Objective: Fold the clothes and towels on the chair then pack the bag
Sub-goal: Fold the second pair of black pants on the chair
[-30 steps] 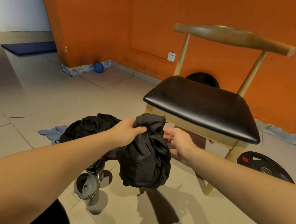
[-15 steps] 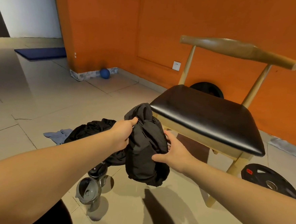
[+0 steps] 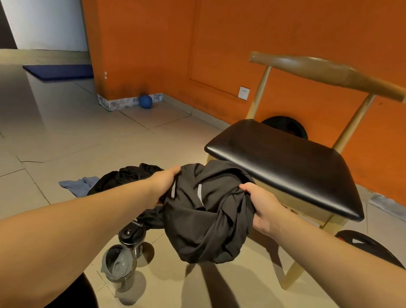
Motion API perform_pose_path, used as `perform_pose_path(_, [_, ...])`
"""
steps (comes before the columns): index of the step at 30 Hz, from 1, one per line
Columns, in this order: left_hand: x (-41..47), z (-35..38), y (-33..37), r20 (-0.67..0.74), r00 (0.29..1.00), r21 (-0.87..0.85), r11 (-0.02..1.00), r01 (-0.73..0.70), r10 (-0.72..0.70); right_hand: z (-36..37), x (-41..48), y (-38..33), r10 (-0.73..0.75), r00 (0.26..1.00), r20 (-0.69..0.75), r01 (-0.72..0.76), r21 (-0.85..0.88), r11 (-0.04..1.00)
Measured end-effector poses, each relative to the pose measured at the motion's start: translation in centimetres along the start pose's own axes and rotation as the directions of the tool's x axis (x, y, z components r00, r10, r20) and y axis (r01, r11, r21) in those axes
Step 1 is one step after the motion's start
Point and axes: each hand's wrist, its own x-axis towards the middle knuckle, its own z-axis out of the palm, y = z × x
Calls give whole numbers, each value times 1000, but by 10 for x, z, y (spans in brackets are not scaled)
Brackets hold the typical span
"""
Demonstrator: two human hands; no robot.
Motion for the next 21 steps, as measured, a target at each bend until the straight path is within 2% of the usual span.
perform_pose_path(2, [12, -5, -7, -178, 979, 377, 926, -24, 98, 3, -3, -1, -1, 1000, 7, 1, 21, 1000])
perform_pose_path(3, [13, -5, -7, -210, 958, 519, 852, -61, 197, 5, -4, -1, -1, 1000, 9, 0, 25, 1000])
perform_pose_path(4, [12, -4, -6, -170, 941, 601, 787, -137, 294, 6, -4, 0, 0, 1000, 5, 0, 26, 1000])
perform_pose_path(6, [2, -4, -3, 18, 945, 562, 778, -280, 328, 9, -4, 0, 11, 1000, 11, -12, 24, 1000])
perform_pose_path(8, [-15, 1, -1, 262, 927, 520, 770, -370, 268, 12, -3, 0, 30, 999, 26, -31, 28, 999])
perform_pose_path(11, [-36, 15, -5, 507, 844, 616, 610, -498, 176, 16, -6, -1, 49, 997, 58, -53, 54, 997])
perform_pose_path(13, [-33, 21, -11, 529, 812, 590, 581, -561, 246, 16, -7, 0, 59, 995, 84, -64, 64, 996])
perform_pose_path(16, [-22, 19, -11, 484, 787, 543, 573, -613, 383, 11, -8, -2, 46, 994, 101, -53, 65, 997])
perform_pose_path(19, [-19, 10, 0, 417, 828, 541, 631, -557, 374, -1, -7, -8, 9, 998, 58, -10, 10, 1000])
perform_pose_path(21, [-23, 8, 7, 342, 855, 438, 739, -512, 390, -7, -5, -8, 3, 1000, 0, -3, -100, 995])
